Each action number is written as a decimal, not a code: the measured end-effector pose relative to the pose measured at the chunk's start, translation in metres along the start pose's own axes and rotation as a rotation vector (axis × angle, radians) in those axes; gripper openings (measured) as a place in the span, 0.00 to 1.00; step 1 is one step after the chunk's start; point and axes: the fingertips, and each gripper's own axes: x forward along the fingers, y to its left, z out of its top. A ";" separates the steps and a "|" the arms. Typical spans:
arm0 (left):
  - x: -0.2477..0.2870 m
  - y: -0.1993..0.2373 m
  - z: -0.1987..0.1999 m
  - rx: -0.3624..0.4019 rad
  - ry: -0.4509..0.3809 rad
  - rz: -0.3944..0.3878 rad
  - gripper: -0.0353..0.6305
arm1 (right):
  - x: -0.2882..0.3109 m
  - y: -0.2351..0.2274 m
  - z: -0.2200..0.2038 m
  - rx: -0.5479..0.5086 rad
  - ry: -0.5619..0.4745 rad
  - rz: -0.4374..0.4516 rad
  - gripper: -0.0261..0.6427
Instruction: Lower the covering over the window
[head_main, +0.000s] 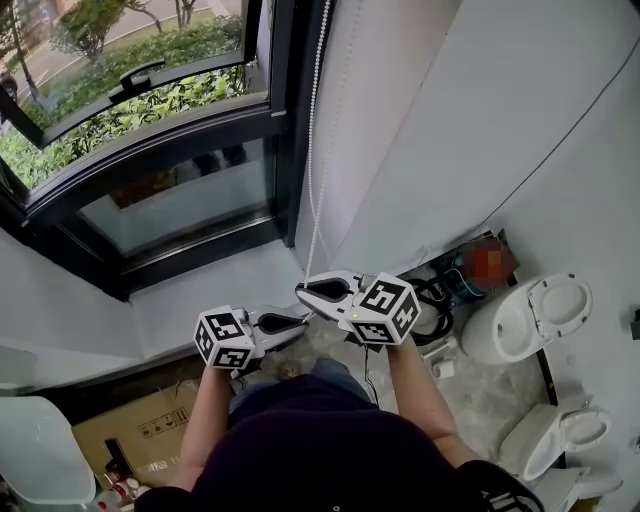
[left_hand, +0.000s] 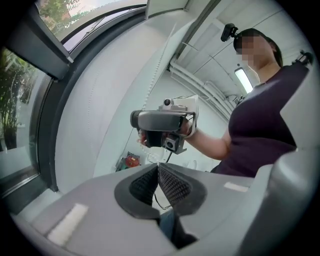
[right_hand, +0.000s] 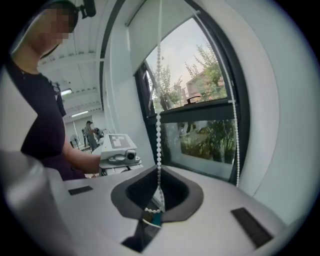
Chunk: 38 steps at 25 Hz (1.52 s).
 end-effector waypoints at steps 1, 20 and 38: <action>0.000 0.000 0.000 0.001 0.000 -0.002 0.07 | 0.001 -0.001 -0.002 0.027 -0.015 0.006 0.07; -0.012 0.012 0.025 -0.013 -0.099 0.043 0.15 | 0.012 -0.022 -0.046 0.077 0.105 -0.012 0.07; -0.007 0.022 0.048 0.089 -0.094 0.181 0.23 | 0.040 0.006 -0.126 0.037 0.321 0.079 0.07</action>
